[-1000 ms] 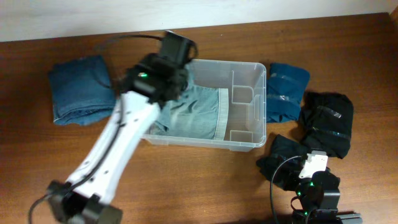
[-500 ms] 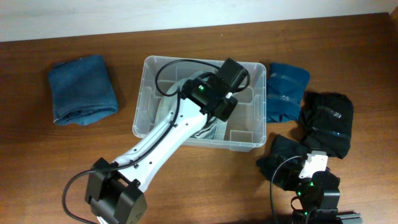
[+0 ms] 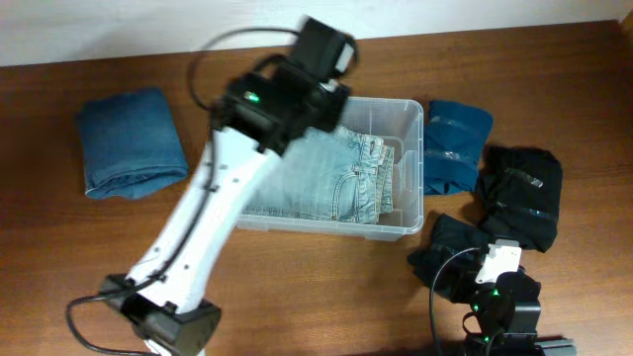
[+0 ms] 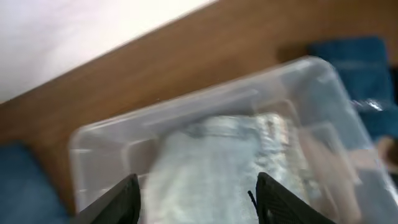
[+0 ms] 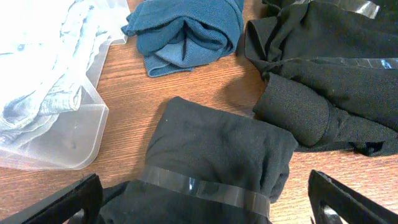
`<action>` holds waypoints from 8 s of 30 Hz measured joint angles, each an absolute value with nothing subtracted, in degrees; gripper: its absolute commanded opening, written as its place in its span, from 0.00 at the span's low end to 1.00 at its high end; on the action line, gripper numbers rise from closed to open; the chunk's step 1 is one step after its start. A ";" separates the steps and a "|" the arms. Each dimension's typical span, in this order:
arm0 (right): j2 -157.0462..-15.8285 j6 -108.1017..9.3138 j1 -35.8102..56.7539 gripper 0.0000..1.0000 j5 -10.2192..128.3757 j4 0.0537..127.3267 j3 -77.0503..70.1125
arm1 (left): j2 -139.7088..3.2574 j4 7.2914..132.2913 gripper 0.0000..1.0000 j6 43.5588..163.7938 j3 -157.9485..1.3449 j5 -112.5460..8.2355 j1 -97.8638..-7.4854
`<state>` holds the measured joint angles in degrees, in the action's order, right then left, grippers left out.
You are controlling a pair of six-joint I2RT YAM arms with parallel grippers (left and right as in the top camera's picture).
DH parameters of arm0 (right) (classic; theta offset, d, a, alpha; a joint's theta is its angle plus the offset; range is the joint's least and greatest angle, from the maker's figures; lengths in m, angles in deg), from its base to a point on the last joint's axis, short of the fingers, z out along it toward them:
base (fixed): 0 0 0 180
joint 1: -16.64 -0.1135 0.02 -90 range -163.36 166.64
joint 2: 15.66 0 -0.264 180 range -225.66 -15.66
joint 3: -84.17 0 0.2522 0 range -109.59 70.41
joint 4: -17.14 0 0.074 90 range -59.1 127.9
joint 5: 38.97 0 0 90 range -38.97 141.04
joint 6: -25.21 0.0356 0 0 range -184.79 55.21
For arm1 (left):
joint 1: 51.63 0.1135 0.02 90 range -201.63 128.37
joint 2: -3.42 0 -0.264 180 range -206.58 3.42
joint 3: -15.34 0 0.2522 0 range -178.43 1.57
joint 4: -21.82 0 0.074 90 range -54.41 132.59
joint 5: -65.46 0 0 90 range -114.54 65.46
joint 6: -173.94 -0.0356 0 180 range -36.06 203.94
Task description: Pack container
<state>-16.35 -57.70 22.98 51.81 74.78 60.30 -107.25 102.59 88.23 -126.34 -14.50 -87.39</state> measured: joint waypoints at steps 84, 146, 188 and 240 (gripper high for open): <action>-16.35 -57.72 22.98 0.99 51.81 74.78 60.30 | -100.72 130.96 0.01 65.50 -135.26 -78.78 -35.88; -16.35 -57.70 22.98 0.98 51.81 74.78 60.30 | -96.34 113.58 0.07 81.04 -111.59 -28.99 -65.14; -16.35 -57.74 22.98 0.98 51.83 74.78 60.30 | -93.26 115.18 0.56 92.61 -115.41 -13.58 -51.11; -103.06 -56.17 55.70 0.98 75.72 82.28 -3.83 | -89.11 118.54 1.00 93.24 -115.52 -17.49 -35.46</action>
<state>-103.06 -56.17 55.70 75.72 82.28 -3.83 -89.11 118.54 93.24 -115.52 -17.49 -35.46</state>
